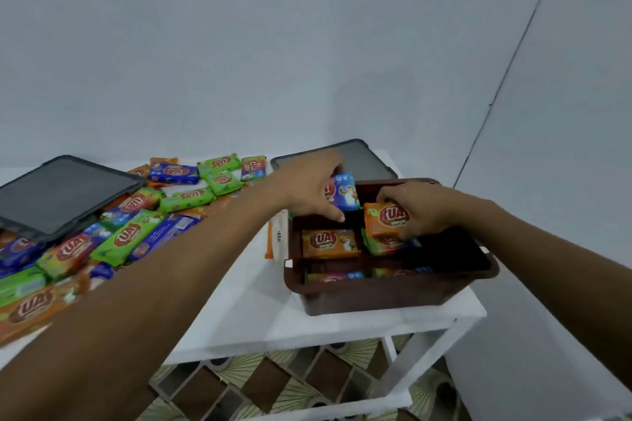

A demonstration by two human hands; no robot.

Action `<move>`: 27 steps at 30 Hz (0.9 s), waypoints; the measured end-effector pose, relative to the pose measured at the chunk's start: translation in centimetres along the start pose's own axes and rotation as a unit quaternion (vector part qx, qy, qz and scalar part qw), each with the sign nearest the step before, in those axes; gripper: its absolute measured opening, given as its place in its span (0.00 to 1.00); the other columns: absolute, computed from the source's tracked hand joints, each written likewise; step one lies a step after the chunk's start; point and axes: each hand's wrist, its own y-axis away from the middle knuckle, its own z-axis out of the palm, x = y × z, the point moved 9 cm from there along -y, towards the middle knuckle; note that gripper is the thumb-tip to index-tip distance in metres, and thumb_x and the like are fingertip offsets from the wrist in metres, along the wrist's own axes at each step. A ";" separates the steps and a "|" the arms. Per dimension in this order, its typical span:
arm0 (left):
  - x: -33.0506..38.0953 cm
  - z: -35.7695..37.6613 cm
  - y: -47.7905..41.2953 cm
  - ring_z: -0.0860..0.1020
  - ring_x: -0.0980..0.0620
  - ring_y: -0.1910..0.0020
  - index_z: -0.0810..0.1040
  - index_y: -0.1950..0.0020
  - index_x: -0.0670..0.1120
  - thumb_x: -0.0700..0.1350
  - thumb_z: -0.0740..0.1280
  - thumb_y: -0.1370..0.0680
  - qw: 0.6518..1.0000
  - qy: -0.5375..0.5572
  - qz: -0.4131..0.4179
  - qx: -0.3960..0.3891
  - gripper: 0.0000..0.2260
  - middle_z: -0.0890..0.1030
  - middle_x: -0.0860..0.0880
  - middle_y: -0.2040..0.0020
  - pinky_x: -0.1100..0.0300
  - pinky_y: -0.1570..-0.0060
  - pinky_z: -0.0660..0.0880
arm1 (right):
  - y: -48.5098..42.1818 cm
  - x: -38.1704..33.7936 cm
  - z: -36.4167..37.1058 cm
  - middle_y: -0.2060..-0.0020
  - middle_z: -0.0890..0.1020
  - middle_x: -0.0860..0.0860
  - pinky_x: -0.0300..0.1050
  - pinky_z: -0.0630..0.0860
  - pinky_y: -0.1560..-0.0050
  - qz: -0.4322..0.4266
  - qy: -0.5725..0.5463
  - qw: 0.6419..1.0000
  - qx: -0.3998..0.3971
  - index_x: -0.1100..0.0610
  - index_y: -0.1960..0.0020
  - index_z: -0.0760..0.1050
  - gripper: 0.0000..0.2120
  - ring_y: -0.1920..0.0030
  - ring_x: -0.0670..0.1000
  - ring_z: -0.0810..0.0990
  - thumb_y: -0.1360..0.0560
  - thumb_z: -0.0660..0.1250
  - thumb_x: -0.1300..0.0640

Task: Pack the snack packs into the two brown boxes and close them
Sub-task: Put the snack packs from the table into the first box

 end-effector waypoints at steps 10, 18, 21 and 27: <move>1.1 11.3 -1.9 0.74 0.45 0.38 0.69 0.31 0.47 0.61 0.76 0.34 0.957 -0.235 -0.014 -0.173 0.37 0.73 0.47 0.36 0.47 0.48 0.75 | -0.9 0.4 3.9 0.40 0.77 0.50 0.49 0.76 0.49 -0.068 0.146 0.987 -0.004 0.48 0.33 0.70 0.28 0.44 0.53 0.78 0.29 0.70 0.40; 1.1 11.3 -2.7 0.77 0.45 0.43 0.70 0.31 0.46 0.61 0.75 0.33 0.949 -0.279 -0.033 -0.142 0.35 0.73 0.46 0.37 0.51 0.53 0.74 | -1.2 0.8 4.2 0.42 0.77 0.54 0.48 0.75 0.52 -0.043 0.151 0.988 0.010 0.53 0.30 0.67 0.29 0.45 0.55 0.78 0.27 0.70 0.45; 0.4 11.7 -2.4 0.77 0.44 0.42 0.67 0.29 0.46 0.61 0.75 0.32 0.951 -0.256 -0.060 -0.161 0.38 0.76 0.45 0.39 0.51 0.51 0.75 | -1.1 0.6 4.4 0.41 0.78 0.54 0.49 0.76 0.50 -0.050 0.162 0.985 0.007 0.53 0.30 0.67 0.30 0.45 0.55 0.79 0.27 0.70 0.44; 0.2 12.1 -1.8 0.75 0.44 0.40 0.67 0.29 0.45 0.57 0.74 0.29 0.941 -0.251 -0.044 -0.222 0.34 0.74 0.45 0.36 0.50 0.46 0.75 | -1.0 0.5 4.4 0.42 0.78 0.53 0.48 0.76 0.49 -0.051 0.155 0.986 0.019 0.53 0.31 0.68 0.28 0.45 0.54 0.79 0.26 0.68 0.41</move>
